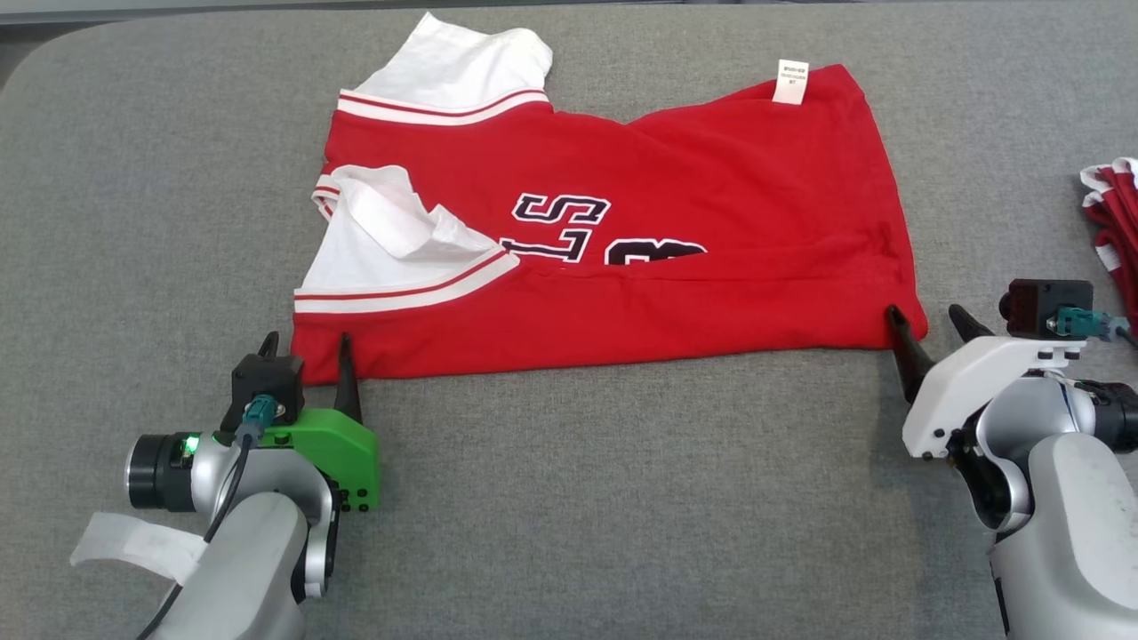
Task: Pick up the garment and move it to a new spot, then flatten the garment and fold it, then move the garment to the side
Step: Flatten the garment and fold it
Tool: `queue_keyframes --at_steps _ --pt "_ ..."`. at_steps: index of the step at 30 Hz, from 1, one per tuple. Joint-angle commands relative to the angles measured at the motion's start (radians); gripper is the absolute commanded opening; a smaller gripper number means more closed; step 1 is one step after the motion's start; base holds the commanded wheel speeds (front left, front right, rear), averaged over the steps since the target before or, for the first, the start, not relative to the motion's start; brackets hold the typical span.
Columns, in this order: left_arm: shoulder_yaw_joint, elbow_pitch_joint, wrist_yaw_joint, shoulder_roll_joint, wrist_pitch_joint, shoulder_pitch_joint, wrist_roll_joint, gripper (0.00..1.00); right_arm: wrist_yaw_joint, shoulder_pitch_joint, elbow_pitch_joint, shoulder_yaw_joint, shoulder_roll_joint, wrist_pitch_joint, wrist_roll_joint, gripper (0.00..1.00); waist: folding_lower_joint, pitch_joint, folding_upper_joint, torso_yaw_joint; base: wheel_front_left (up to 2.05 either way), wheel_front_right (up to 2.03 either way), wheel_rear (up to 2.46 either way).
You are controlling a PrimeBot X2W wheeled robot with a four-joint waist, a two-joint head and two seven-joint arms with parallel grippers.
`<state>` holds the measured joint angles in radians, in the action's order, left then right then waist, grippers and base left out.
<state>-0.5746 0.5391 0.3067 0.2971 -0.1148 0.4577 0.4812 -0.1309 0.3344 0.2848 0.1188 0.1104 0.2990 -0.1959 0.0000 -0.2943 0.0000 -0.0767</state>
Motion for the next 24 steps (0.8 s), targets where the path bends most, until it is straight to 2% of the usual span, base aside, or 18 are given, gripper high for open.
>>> queue_keyframes --at_steps 1,6,7,8,9,10,17,24 --pt "0.0 0.01 -0.005 -0.003 -0.008 0.013 -0.003 1.0 0.0 0.014 0.016 -0.002 -0.001 0.002 0.008 1.0 0.0 -0.006 0.0 -0.004 0.0 0.0 0.0" --pt "-0.011 0.033 -0.018 -0.013 -0.016 0.025 -0.001 1.0 0.0 0.022 0.057 -0.014 -0.008 0.019 0.02 1.0 0.0 -0.014 0.0 -0.01 0.0 0.0 0.0" --pt "-0.015 0.04 -0.023 -0.017 -0.014 0.026 0.0 0.55 0.0 0.02 0.064 -0.018 -0.01 0.026 0.02 1.0 0.0 -0.015 0.0 -0.011 0.0 0.0 0.0" --pt "-0.019 0.047 -0.027 -0.019 -0.014 0.029 0.001 0.19 0.0 0.019 0.07 -0.02 -0.011 0.031 0.018 0.64 0.0 -0.016 0.0 -0.012 0.0 0.0 0.0" --pt "-0.022 0.055 -0.035 -0.021 -0.012 0.031 0.004 0.0 0.0 0.021 0.072 -0.021 -0.011 0.034 0.018 0.35 0.0 -0.017 0.0 -0.013 0.0 0.0 0.0" --pt "-0.025 0.065 -0.041 -0.023 -0.01 0.032 0.008 0.0 0.0 0.02 0.075 -0.022 -0.01 0.038 0.018 0.0 0.0 -0.017 0.0 -0.013 0.0 0.0 0.0" --pt "-0.03 0.11 -0.062 -0.038 -0.019 0.035 0.025 0.0 0.001 0.018 0.079 -0.027 -0.004 0.029 0.003 0.0 0.0 -0.003 0.0 -0.011 0.0 0.0 0.0" --pt "-0.02 0.104 -0.081 -0.023 -0.027 -0.009 0.055 0.0 0.001 -0.037 0.027 -0.026 0.006 0.038 -0.029 0.0 0.0 0.062 0.0 -0.013 0.0 0.0 0.0"
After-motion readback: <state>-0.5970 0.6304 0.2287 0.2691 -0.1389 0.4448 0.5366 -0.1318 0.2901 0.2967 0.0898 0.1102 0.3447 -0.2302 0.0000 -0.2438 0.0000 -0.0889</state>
